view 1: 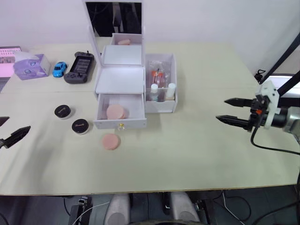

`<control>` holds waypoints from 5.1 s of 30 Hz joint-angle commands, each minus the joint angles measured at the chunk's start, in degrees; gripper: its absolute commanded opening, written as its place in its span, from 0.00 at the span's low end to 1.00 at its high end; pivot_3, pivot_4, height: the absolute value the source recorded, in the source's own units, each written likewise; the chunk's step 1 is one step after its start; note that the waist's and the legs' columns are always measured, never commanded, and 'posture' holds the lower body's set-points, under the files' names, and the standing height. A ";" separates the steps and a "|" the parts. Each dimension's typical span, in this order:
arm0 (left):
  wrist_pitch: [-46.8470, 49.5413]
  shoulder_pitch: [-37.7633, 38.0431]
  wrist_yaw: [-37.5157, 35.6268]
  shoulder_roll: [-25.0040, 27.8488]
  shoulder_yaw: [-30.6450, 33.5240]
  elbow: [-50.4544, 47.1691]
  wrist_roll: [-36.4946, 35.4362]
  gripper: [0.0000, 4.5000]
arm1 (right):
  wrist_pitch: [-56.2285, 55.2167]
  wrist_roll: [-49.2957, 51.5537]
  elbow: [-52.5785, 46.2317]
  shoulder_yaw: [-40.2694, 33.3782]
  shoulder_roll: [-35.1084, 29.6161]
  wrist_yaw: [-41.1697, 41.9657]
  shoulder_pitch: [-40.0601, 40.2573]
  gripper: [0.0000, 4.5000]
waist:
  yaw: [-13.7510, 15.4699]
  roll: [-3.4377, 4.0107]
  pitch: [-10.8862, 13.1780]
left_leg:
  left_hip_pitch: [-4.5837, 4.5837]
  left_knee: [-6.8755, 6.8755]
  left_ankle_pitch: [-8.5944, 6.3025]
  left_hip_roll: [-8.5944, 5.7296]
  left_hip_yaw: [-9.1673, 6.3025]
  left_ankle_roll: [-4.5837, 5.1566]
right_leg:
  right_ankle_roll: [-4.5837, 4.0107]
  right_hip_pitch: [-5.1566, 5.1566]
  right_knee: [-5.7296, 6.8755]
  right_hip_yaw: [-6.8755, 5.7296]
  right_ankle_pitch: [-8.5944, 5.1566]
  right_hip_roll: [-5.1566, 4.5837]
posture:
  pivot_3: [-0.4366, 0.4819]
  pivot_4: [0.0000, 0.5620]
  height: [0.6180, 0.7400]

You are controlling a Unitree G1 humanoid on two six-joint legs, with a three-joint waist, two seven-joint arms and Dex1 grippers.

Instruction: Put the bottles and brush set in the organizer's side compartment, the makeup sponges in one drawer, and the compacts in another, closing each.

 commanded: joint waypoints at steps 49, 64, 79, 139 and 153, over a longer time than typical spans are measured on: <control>42.54 0.62 35.40 -17.48 -34.35 -57.53 -2.68 0.99 | 25.32 4.88 -22.61 19.38 9.00 -3.42 -29.94 1.00 | -0.08 -0.17 -0.10 | 0.03 0.17 -0.02 0.05 -0.05 0.06 | -0.08 0.05 0.07 0.09 0.13 0.20 | 0.48 0.27 1.00; 43.44 0.00 35.40 -15.88 -35.46 -58.72 0.24 0.59 | 25.28 5.12 -23.12 19.32 9.31 -4.83 -29.46 1.00 | 0.01 -0.17 -0.10 | 0.03 0.15 -0.02 0.05 -0.05 0.06 | -0.07 0.03 0.06 0.09 0.12 0.19 | 0.48 0.27 1.00; 42.69 3.01 27.95 -11.55 -2.76 -57.86 -9.92 0.59 | 22.07 4.71 -18.04 21.86 10.83 1.35 -34.43 1.00 | 0.05 -0.24 -0.07 | 0.00 0.15 -0.03 0.06 -0.06 0.06 | -0.07 0.00 0.05 0.08 0.12 0.19 | 0.48 0.27 1.00; 30.46 -51.21 -10.86 -7.08 -45.43 -27.69 -0.94 0.99 | 36.93 27.59 -40.01 -0.11 2.44 -25.08 -19.80 1.00 | -0.05 -0.27 -0.06 | -0.08 0.08 -0.03 0.03 -0.08 0.10 | 0.10 0.00 0.04 0.13 0.05 0.22 | 0.48 0.27 1.00; 37.90 -25.76 -15.41 2.76 -24.95 -48.29 -18.20 0.34 | 32.17 23.42 -33.54 7.72 3.55 -18.99 -25.42 1.00 | -0.51 -0.24 -0.04 | -0.04 0.04 -0.04 0.04 -0.05 0.12 | 0.14 -0.03 0.05 0.14 0.01 0.21 | 0.48 0.27 1.00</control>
